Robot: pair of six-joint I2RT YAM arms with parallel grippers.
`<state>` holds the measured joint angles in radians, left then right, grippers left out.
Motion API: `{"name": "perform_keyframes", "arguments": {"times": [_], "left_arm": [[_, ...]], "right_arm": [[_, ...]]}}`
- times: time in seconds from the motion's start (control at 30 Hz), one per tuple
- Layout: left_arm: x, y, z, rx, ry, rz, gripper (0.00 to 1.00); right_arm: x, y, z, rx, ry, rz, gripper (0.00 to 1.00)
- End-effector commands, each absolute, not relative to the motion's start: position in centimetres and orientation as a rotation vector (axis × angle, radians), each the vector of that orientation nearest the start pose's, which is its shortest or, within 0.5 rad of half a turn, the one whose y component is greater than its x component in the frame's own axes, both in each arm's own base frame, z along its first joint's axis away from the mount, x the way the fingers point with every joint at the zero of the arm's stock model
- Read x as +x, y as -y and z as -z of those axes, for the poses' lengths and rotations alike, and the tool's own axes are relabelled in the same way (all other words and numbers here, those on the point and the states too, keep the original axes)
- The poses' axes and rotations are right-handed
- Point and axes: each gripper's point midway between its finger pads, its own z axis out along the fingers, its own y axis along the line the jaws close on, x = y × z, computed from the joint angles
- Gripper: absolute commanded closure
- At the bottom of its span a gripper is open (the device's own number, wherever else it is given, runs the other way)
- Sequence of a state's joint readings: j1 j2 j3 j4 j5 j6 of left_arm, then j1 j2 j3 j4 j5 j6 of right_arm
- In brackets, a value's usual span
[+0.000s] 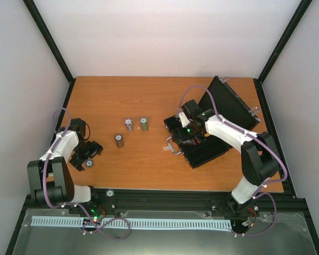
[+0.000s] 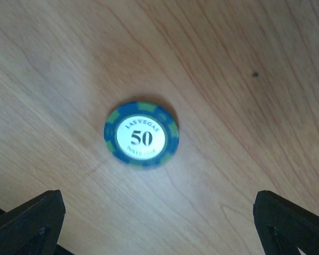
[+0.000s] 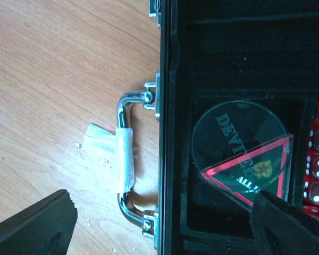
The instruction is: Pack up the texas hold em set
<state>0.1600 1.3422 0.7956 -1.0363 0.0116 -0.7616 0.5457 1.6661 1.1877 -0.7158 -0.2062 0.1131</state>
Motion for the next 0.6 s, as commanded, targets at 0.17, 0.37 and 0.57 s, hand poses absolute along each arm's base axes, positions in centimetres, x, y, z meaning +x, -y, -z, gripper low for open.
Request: {"name": "perform_keyframes", "arguments": {"times": [0.17, 0.37, 0.57], "left_arm": [[22.5, -4.6, -3.7, -1.434, -2.795, 0.024, 0.0], [22.7, -5.2, -2.8, -1.459, -2.796, -0.015, 0.07], [21.7, -5.3, -1.7, -1.469, -2.821, -0.043, 0.19]], "right_arm": [[30.4, -23.1, -10.3, -0.675, -2.689, -0.496, 0.1], [30.4, -22.8, -10.1, -0.673, -2.696, -0.473, 0.1], [30.0, -22.3, -9.9, -0.664, -2.705, -0.454, 0.1]]}}
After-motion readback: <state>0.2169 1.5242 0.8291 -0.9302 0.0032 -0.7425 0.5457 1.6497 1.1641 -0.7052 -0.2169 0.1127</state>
